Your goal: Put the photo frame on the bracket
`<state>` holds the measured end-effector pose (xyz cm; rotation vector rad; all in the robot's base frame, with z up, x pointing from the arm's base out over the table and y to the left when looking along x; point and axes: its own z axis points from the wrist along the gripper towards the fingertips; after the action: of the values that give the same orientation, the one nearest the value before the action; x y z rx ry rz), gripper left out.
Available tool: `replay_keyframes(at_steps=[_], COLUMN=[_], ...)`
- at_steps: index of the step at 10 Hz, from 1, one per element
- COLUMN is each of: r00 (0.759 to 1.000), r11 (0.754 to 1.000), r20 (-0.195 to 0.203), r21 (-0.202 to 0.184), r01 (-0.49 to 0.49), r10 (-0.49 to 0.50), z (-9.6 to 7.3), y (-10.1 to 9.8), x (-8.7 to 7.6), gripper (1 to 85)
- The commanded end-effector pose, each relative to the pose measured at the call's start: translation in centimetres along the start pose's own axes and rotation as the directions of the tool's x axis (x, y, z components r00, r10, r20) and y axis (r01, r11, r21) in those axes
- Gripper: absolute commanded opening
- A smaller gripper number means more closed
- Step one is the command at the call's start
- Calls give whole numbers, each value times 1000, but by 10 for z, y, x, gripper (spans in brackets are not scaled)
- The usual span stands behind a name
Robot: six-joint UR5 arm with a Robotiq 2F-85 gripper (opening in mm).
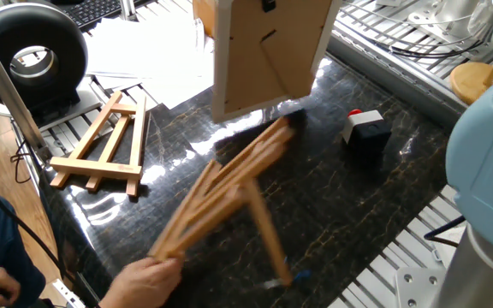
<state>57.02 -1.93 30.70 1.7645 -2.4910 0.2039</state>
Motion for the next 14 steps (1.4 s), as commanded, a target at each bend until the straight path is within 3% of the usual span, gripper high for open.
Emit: replay_keyframes(at_steps=[1,5,7,8,9,12,14], r00=[996,1000,1000,1000,999,999,989], r11=[997,1000,1000,1000,999,999,987], r20=[77,30,22,-23,-47,-8,10], r21=[-50,16,9,-4,18,19,64], r01=[-51,8,-9,-7,28,41,147], r10=[55,-8,9,7,-27,-41,-148], z=[-2,-1,-1,-1,-2,-1,-2], y=[12,-4,-2,1,-5,-5,-16], x=[-20,-7,-5,7,13,2,-5], gripper=[17,17,17,17,17,17,17])
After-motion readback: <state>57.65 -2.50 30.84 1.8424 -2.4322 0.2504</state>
